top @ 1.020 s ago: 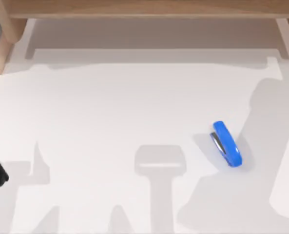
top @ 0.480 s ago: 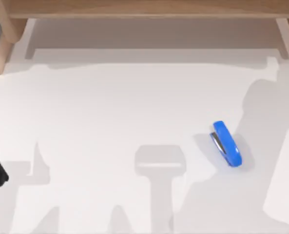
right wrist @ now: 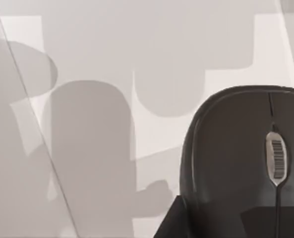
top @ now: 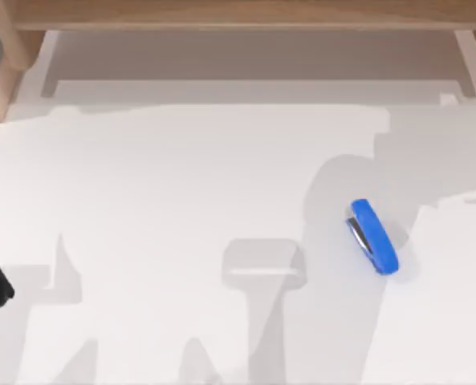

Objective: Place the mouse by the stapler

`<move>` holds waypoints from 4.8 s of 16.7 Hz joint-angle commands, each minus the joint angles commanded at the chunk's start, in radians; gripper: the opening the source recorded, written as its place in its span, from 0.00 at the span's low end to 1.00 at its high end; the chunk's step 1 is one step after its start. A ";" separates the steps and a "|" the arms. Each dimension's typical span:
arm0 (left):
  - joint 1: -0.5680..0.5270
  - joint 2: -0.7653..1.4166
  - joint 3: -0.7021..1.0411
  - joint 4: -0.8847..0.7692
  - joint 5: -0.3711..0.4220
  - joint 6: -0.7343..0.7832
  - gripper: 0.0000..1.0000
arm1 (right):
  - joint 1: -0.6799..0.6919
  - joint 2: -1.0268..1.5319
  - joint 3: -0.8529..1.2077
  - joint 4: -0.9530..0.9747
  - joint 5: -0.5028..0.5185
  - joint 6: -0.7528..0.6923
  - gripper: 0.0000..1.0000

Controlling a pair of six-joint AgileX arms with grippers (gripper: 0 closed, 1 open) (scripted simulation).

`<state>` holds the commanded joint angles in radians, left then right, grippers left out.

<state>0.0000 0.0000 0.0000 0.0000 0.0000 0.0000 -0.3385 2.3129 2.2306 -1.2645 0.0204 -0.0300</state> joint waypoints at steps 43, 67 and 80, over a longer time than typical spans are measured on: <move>0.000 0.000 0.000 0.000 0.000 0.000 1.00 | 0.542 -0.510 -1.036 0.452 -0.003 0.222 0.00; 0.000 0.000 0.000 0.000 0.000 0.000 1.00 | 0.544 -0.472 -1.081 0.485 0.000 0.221 0.38; 0.000 0.000 0.000 0.000 0.000 0.000 1.00 | 0.544 -0.472 -1.081 0.485 0.000 0.221 1.00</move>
<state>0.0000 0.0000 0.0000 0.0000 0.0000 0.0000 0.2059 1.8414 1.1495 -0.7795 0.0206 0.1915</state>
